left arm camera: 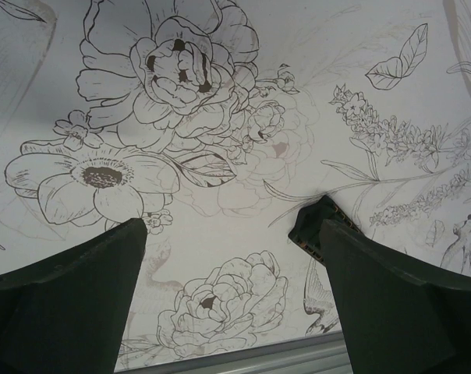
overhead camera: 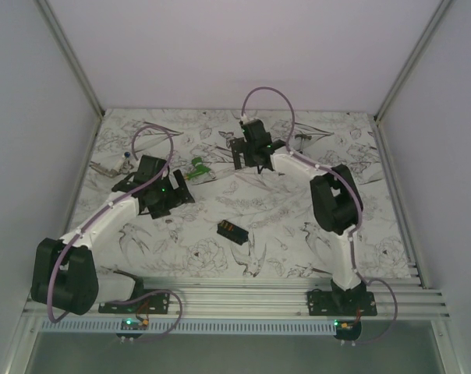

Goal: Snap on the fuse box
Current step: Pick up the fuse box cover from the center of the board, then close the fuse box cover on the fuse box base.

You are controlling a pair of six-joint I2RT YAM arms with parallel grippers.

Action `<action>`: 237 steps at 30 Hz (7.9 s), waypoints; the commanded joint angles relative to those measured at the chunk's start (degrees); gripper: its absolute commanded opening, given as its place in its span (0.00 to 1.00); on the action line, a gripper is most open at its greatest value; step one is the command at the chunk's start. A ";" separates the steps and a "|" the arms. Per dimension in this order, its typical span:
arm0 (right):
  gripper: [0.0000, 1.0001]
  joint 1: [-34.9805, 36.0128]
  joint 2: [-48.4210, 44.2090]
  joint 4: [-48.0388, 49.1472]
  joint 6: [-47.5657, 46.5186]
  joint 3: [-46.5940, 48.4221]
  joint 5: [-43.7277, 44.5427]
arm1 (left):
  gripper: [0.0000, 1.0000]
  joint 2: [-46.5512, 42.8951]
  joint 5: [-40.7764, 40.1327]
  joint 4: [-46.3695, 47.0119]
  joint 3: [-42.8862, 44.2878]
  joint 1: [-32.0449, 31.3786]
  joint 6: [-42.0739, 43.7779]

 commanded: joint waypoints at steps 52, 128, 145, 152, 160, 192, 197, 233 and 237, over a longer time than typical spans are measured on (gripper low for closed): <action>0.34 -0.31 -1.08 -0.12 0.18 -5.23 -1.86 | 1.00 2.91 8.02 -0.33 -1.54 -1.26 -0.05; 0.38 24.06 -26.66 5.16 -12.01 -32.16 -8.38 | 0.99 -4.93 9.78 0.54 -5.94 -2.32 -0.71; 0.39 24.05 -22.09 4.96 -11.96 -30.91 -9.21 | 0.99 -4.55 9.91 0.64 -5.67 -2.47 -0.57; 0.40 24.07 -20.12 3.50 -12.36 -30.48 -8.96 | 0.99 -4.19 10.05 0.63 -5.58 -2.56 -0.54; 0.58 24.07 -21.43 2.18 -12.14 -30.60 -8.44 | 0.99 -3.42 11.06 0.96 -4.96 -3.36 -0.50; 0.42 8.43 -27.74 12.28 13.21 -43.66 -30.62 | 0.45 20.17 25.03 4.50 6.17 -11.33 4.74; 0.40 6.92 -25.07 11.63 13.75 -43.96 -32.84 | 0.40 22.82 25.81 4.30 6.37 -11.48 4.57; 0.43 2.87 -26.66 17.56 21.45 -48.89 -48.49 | 0.66 14.13 16.90 2.78 3.93 -14.99 -1.29; 0.59 2.78 -29.38 15.93 19.97 -47.78 -44.64 | 0.65 15.24 16.47 3.00 5.78 -16.60 -1.50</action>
